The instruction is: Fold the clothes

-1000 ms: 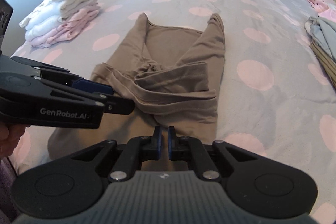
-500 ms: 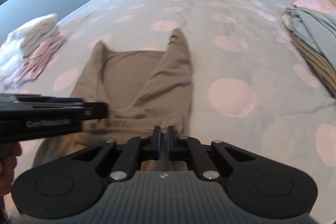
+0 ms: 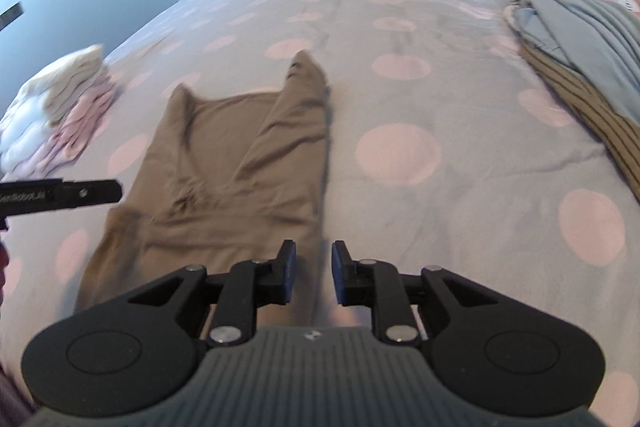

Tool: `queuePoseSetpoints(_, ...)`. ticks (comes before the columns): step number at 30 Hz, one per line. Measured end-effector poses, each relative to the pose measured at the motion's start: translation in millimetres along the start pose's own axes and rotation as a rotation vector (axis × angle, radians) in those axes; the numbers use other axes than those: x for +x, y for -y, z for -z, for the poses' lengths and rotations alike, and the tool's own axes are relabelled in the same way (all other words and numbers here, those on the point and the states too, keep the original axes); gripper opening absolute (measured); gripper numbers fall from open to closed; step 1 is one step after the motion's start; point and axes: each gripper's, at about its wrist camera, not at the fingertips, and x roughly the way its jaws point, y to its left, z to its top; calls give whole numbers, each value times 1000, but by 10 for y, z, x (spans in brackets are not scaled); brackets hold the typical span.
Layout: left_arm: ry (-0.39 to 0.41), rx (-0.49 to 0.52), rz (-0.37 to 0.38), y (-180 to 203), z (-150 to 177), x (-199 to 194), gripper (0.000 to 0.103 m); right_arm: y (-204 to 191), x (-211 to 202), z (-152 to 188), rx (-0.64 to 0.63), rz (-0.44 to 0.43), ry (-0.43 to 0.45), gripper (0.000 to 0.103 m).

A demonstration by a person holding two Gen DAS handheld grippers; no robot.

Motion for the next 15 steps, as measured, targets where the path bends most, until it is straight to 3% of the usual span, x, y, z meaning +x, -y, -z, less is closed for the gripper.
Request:
queuePoseSetpoints(6,-44,27,30,-75,239,-238,45,-121,-182,293,-56,-68,-68,32)
queuePoseSetpoints(11,-117,54,52,-122,539,-361,47,-101,-283,495,-77,-72,-111,35)
queuePoseSetpoints(15,-184,43,85,-193,764,-347,48,-23,-293,616,-34,-105,-144,35)
